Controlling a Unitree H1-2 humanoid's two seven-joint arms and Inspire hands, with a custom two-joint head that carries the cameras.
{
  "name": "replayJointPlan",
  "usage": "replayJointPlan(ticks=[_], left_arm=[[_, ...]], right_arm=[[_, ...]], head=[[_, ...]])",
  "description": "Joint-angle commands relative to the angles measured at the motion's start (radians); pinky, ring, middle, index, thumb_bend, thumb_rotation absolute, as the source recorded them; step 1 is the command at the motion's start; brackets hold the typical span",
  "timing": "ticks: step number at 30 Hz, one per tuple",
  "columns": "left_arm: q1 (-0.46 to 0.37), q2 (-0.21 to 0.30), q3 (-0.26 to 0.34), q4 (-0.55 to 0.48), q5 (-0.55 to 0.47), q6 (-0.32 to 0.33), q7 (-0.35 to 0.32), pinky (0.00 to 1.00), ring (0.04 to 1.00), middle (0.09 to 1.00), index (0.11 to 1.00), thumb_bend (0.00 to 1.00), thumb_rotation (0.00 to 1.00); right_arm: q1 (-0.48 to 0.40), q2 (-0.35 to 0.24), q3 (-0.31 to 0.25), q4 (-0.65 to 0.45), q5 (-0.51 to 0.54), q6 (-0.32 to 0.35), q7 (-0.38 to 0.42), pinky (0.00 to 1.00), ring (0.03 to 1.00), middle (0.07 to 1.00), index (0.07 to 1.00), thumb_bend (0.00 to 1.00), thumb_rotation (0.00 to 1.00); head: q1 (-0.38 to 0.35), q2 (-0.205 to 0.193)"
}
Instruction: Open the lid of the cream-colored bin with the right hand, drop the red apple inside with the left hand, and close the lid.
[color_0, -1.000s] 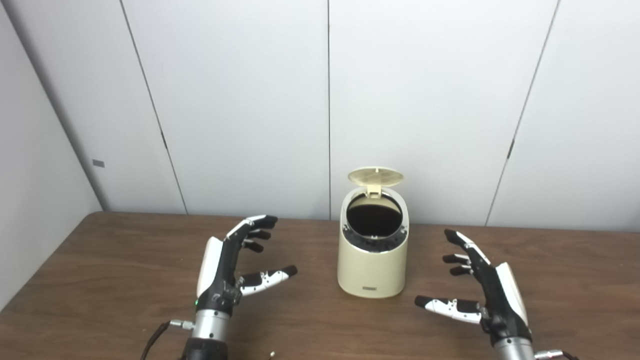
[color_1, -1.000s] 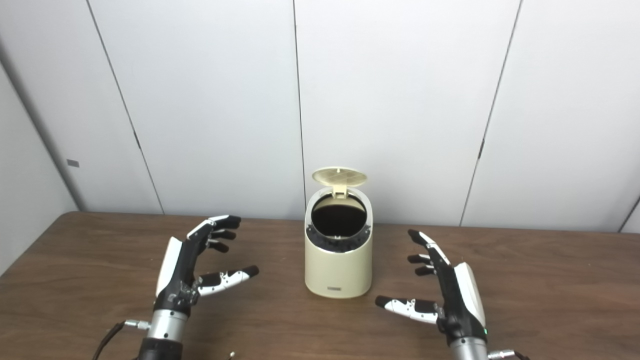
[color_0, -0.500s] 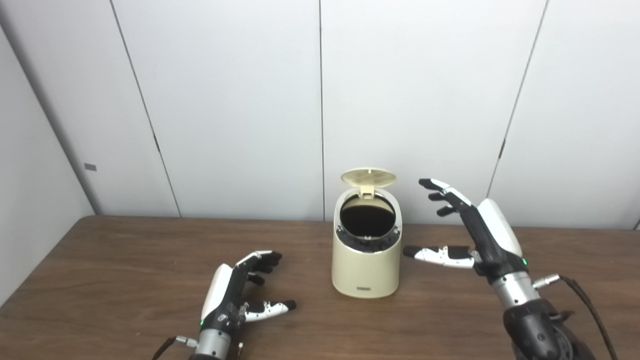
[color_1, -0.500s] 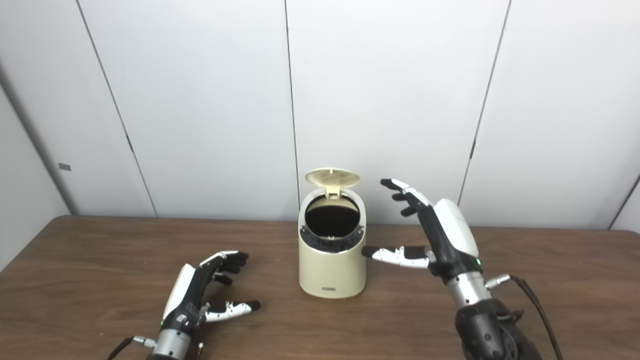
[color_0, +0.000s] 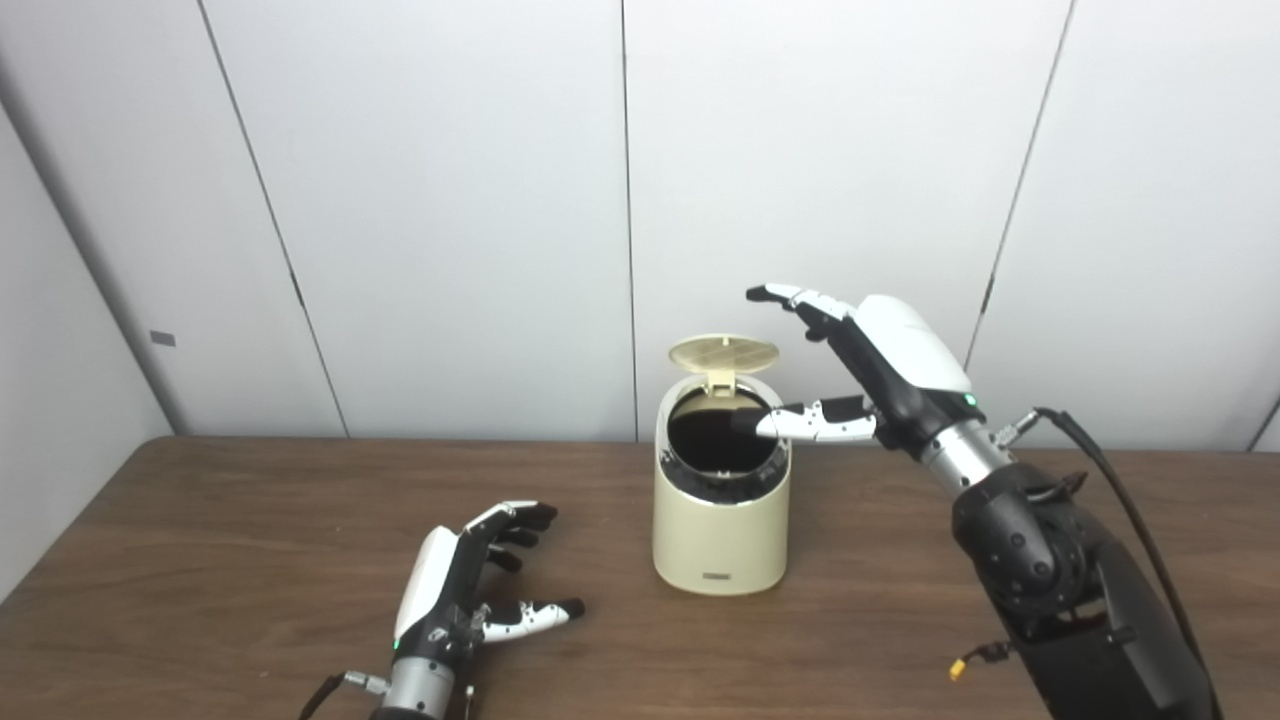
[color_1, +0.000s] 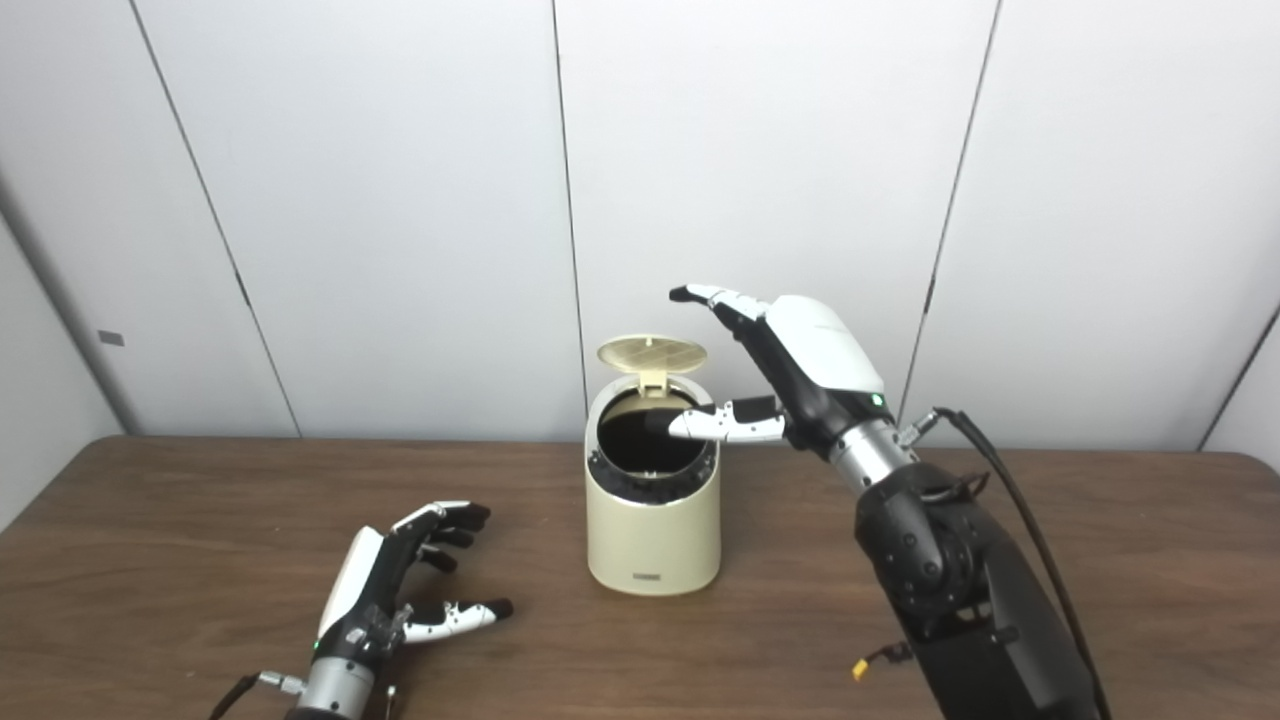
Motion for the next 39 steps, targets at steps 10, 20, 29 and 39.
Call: replayJointPlan(ticks=[10,20,29,39], left_arm=[[0.009,-0.010,-0.005,0.024,-0.004,-0.024,0.015,0.58,0.695,0.723,0.722,0.78,0.00],[0.013,-0.011,-0.002,0.011,-0.010,-0.032,0.014,0.57,0.689,0.719,0.715,0.77,0.00],[0.016,-0.015,0.002,-0.008,-0.010,-0.023,0.012,0.57,0.694,0.722,0.719,0.75,0.00],[0.015,-0.022,0.011,-0.008,-0.021,-0.028,0.014,0.55,0.684,0.718,0.717,0.76,0.00]], right_arm=[[-0.140,-0.018,0.042,0.066,-0.036,-0.021,0.039,0.75,0.900,0.832,0.814,0.68,0.69],[-0.105,-0.023,0.044,0.048,-0.020,-0.045,0.043,0.76,0.882,0.770,0.743,0.64,0.65],[-0.077,-0.039,0.045,0.013,-0.017,-0.061,0.052,0.80,0.845,0.705,0.678,0.62,0.63],[-0.046,-0.048,0.059,-0.023,-0.027,-0.080,0.066,0.94,0.801,0.636,0.631,0.58,0.55]], head=[[0.005,0.006],[0.012,0.018],[0.017,0.030],[0.024,0.041]])
